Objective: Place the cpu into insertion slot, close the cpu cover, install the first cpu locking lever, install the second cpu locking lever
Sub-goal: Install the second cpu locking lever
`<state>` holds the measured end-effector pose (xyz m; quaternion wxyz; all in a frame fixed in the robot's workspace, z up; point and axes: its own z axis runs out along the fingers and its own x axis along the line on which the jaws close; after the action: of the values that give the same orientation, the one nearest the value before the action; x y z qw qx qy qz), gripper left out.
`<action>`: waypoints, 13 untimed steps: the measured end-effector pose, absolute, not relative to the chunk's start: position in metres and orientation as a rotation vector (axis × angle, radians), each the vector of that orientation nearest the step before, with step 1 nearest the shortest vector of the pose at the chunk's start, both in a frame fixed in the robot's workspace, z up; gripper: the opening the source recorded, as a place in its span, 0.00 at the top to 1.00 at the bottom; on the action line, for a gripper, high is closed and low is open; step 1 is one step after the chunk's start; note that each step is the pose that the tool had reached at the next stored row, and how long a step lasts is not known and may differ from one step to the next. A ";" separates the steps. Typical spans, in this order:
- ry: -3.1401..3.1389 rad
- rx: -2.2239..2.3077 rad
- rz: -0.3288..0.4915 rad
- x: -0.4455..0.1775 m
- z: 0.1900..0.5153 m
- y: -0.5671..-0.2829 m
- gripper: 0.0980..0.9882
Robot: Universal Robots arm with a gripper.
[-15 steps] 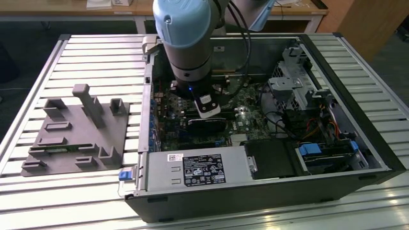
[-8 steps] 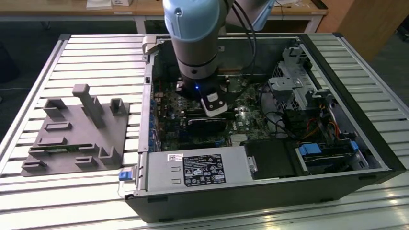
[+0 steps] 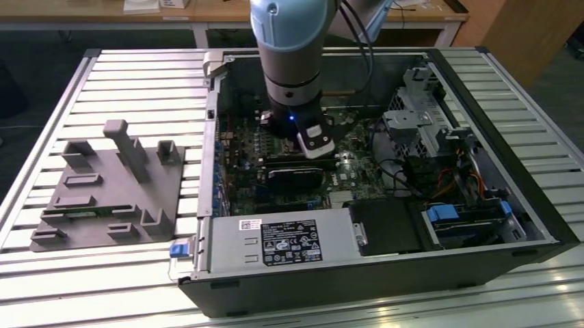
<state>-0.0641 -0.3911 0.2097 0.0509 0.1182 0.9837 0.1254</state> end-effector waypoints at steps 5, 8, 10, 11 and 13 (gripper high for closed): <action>2.997 0.357 0.342 -0.060 0.210 -0.379 0.99; 2.998 0.355 0.309 -0.058 0.210 -0.370 0.99; 2.998 0.354 0.293 -0.058 0.210 -0.362 0.99; 2.999 0.354 0.287 -0.058 0.210 -0.359 0.99; 2.998 0.354 0.284 -0.058 0.210 -0.355 0.99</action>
<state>-0.0578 -0.3553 0.2097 0.0545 0.1165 0.9873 0.0934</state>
